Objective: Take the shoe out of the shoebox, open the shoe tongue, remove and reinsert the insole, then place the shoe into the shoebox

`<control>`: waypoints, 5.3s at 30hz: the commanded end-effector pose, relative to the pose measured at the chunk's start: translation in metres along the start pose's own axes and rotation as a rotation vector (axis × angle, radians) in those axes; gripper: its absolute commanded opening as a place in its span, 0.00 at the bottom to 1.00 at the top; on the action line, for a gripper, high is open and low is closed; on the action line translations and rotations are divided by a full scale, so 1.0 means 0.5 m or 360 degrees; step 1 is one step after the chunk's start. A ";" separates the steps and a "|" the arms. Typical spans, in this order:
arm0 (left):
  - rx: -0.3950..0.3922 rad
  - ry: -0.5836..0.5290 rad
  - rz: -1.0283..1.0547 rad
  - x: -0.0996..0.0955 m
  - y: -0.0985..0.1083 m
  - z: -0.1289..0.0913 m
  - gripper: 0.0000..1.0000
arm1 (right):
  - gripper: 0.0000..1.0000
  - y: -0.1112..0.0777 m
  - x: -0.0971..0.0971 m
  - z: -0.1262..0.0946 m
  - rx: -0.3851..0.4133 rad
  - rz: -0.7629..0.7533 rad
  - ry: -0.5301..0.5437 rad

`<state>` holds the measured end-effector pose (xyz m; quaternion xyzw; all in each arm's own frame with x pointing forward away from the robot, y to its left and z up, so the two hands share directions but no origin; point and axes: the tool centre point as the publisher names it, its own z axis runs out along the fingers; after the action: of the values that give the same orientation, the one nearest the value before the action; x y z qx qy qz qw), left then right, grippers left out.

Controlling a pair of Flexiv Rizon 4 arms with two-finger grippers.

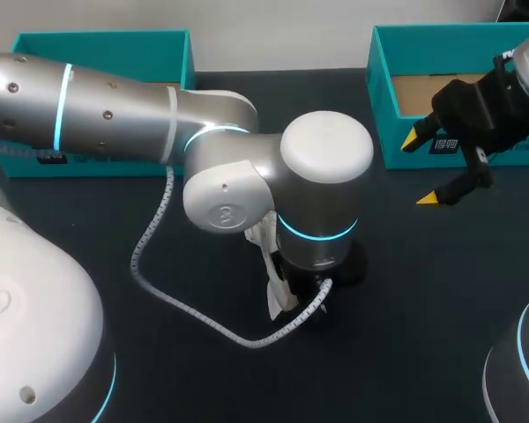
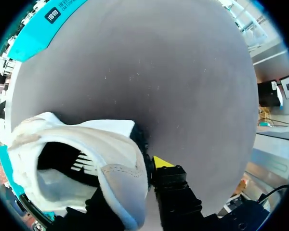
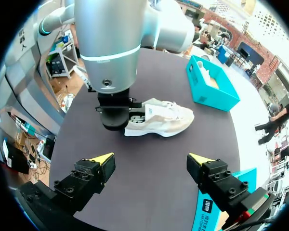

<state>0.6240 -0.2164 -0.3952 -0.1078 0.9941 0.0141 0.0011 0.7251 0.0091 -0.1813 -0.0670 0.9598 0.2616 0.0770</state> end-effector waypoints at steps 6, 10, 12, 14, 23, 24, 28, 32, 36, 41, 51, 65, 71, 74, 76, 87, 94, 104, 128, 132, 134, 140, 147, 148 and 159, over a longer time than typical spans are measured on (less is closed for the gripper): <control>-0.0022 0.0092 -0.0003 -0.012 0.019 -0.038 0.00 | 1.00 0.001 -0.002 0.003 0.0004 0.0001 0.0003; -0.0111 0.0178 0.0016 -0.019 0.030 -0.107 0.00 | 1.00 0.001 -0.002 0.003 0.0004 0.0001 0.0003; -0.0161 0.0186 0.0013 -0.024 0.034 -0.146 0.00 | 1.00 0.001 -0.002 0.003 0.0004 0.0001 0.0003; -0.0179 0.0200 0.0007 -0.030 0.037 -0.182 0.00 | 1.00 0.001 -0.002 0.003 0.0004 0.0001 0.0003; -0.0087 0.0224 0.0016 -0.055 0.059 -0.360 0.00 | 1.00 0.001 -0.002 0.003 0.0004 0.0001 0.0003; -0.0071 0.0224 0.0021 -0.057 0.062 -0.375 0.00 | 1.00 0.001 -0.002 0.003 0.0004 0.0001 0.0003; 0.0000 0.0172 0.0021 -0.062 0.068 -0.413 0.00 | 1.00 0.001 -0.002 0.003 0.0004 0.0001 0.0003; 0.0024 0.0175 0.0014 -0.055 0.069 -0.429 0.00 | 1.00 0.001 -0.002 0.003 0.0004 0.0001 0.0003; 0.0024 0.0175 0.0014 -0.055 0.069 -0.429 0.00 | 1.00 0.001 -0.002 0.003 0.0004 0.0001 0.0003; 0.0024 0.0175 0.0014 -0.055 0.069 -0.429 0.00 | 1.00 0.001 -0.002 0.003 0.0004 0.0001 0.0003; 0.0079 0.0152 -0.0049 -0.156 0.126 -0.442 0.00 | 1.00 0.001 -0.002 0.003 0.0004 0.0001 0.0003; 0.0124 0.0215 -0.0056 -0.384 0.290 -0.462 0.00 | 1.00 0.001 -0.002 0.003 0.0004 0.0001 0.0003; 0.0099 0.0197 -0.0060 -0.485 0.379 -0.477 0.00 | 1.00 0.001 -0.002 0.003 0.0004 0.0001 0.0003; 0.0086 0.0185 -0.0058 -0.533 0.426 -0.488 0.00 | 1.00 0.001 -0.002 0.003 0.0004 0.0001 0.0003; 0.0074 0.0153 -0.0060 -0.563 0.454 -0.492 0.00 | 1.00 0.001 -0.002 0.003 0.0004 0.0001 0.0003; 0.0032 0.0270 0.0081 -0.732 0.593 -0.511 0.00 | 1.00 0.001 -0.002 0.003 0.0004 0.0001 0.0003; -0.0009 0.0332 0.0132 -0.838 0.680 -0.514 0.00 | 1.00 0.001 -0.002 0.003 0.0004 0.0001 0.0003; -0.0058 0.0323 0.0076 -0.972 0.766 -0.516 0.00 | 1.00 0.001 -0.002 0.003 0.0004 0.0001 0.0003; -0.0054 0.0336 0.0100 -1.020 0.777 -0.504 0.00 | 1.00 0.001 -0.002 0.003 0.0004 0.0001 0.0003; -0.0031 0.0342 0.0228 -1.066 0.791 -0.501 0.00 | 1.00 0.001 -0.002 0.003 0.0004 0.0001 0.0003; -0.0035 0.0336 0.0246 -1.089 0.796 -0.492 0.00 | 1.00 0.001 -0.002 0.003 0.0004 0.0001 0.0003; -0.0076 0.0242 0.0382 -1.150 0.801 -0.461 0.00 | 1.00 0.001 -0.002 0.003 0.0004 0.0001 0.0003; -0.0135 0.0241 0.0928 -1.175 0.828 -0.464 0.00 | 1.00 0.001 -0.002 0.003 0.0004 0.0001 0.0003; -0.0172 0.0261 0.0971 -1.176 0.833 -0.470 0.00 | 1.00 0.001 -0.002 0.003 0.0004 0.0001 0.0003; -0.0172 0.0261 0.0971 -1.176 0.833 -0.470 0.00 | 1.00 0.001 -0.002 0.003 0.0004 0.0001 0.0003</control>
<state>1.1106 0.3088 -0.1477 0.1939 0.9751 0.0574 -0.0908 0.7251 0.0091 -0.1813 -0.0670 0.9598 0.2616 0.0770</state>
